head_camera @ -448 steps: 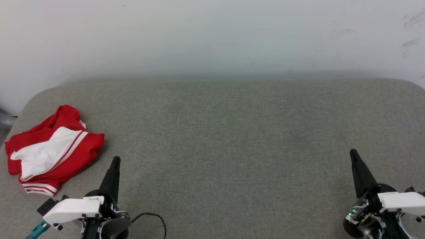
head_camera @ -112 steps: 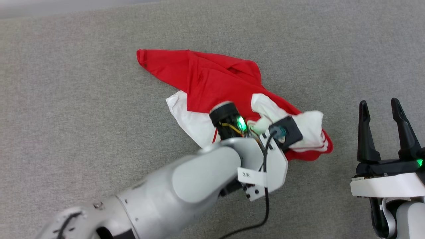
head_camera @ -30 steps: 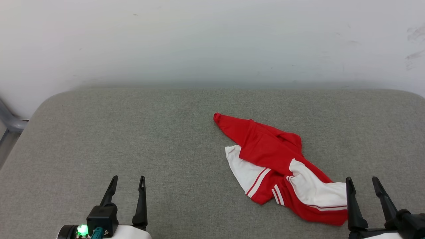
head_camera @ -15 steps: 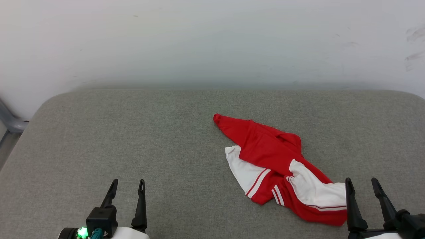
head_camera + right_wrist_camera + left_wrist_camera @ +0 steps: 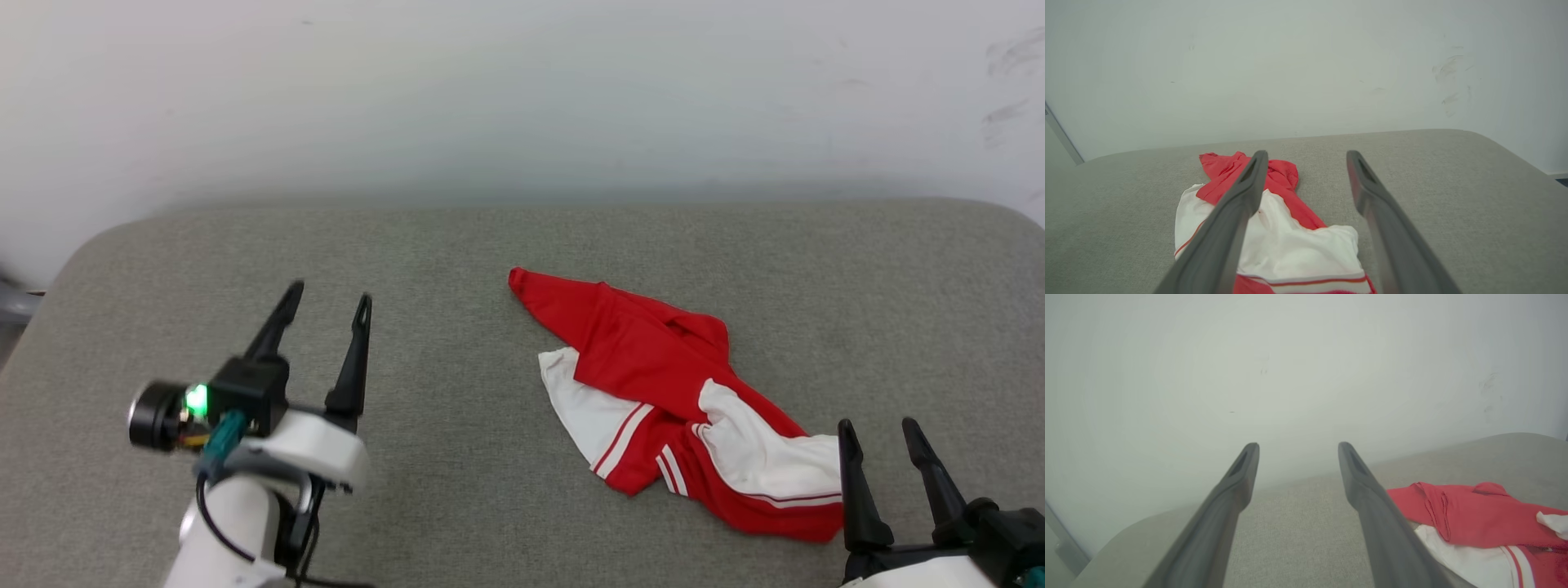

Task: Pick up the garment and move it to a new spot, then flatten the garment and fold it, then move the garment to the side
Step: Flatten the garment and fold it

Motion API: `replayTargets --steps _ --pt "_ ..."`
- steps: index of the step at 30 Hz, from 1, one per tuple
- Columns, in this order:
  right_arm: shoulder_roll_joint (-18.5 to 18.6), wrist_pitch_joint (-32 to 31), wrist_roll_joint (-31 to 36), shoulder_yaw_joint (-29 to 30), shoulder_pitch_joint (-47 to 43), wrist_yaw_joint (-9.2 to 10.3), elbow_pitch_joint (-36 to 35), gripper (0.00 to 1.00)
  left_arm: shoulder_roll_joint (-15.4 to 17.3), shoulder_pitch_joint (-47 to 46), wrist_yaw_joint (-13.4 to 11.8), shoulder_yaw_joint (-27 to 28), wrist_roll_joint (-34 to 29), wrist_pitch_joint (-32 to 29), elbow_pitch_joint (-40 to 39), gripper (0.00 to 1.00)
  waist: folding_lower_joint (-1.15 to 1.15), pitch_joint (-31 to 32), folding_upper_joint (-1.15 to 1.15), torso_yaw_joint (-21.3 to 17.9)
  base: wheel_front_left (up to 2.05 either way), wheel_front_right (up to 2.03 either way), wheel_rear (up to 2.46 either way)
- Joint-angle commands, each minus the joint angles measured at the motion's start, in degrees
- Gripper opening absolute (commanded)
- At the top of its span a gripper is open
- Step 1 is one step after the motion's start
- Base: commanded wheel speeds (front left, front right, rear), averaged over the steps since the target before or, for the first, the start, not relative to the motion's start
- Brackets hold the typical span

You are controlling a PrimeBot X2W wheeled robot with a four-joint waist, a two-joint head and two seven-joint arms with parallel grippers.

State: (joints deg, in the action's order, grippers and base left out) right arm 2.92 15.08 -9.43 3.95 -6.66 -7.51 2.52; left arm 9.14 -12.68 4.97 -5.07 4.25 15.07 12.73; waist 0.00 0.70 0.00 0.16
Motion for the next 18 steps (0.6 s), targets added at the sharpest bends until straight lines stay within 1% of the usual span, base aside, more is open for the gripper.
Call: replayTargets --steps 1,5,9,12,16,18 --pt "-0.07 0.14 0.03 -0.11 1.09 0.04 -0.30 1.00 1.11 -3.35 0.79 -1.23 -0.62 0.15 0.96 1.00 0.00 -0.67 0.00 -0.75 0.00 0.00 0.00" --pt "-0.07 0.14 0.25 -0.47 1.73 0.04 -0.57 1.00 2.62 -10.28 2.01 -4.84 0.20 0.15 4.15 1.00 0.00 -1.92 0.00 -1.95 0.00 0.00 0.00" --pt "-0.08 0.14 0.43 -0.66 3.03 0.04 -1.14 1.00 3.88 -17.32 2.37 -9.75 3.02 -2.45 7.36 1.00 0.00 -4.01 0.00 -3.01 0.00 0.00 0.00" --pt "-0.08 0.14 0.52 -0.93 4.19 0.04 -1.37 1.00 5.77 -22.65 2.39 -15.71 8.15 -6.19 8.91 1.00 0.00 -5.54 0.00 -3.89 0.00 0.00 0.00" --pt "-0.08 0.14 0.47 -1.00 5.49 0.04 -1.73 1.00 8.57 -29.02 2.42 -23.36 17.12 -13.58 10.28 1.00 0.00 -7.49 0.00 -4.96 0.00 0.00 0.00" --pt "-0.06 0.14 0.37 -0.96 5.94 0.04 -1.84 1.00 9.92 -31.36 2.42 -27.38 21.41 -18.71 11.06 1.00 0.00 -8.37 0.00 -5.38 0.00 0.00 0.00"
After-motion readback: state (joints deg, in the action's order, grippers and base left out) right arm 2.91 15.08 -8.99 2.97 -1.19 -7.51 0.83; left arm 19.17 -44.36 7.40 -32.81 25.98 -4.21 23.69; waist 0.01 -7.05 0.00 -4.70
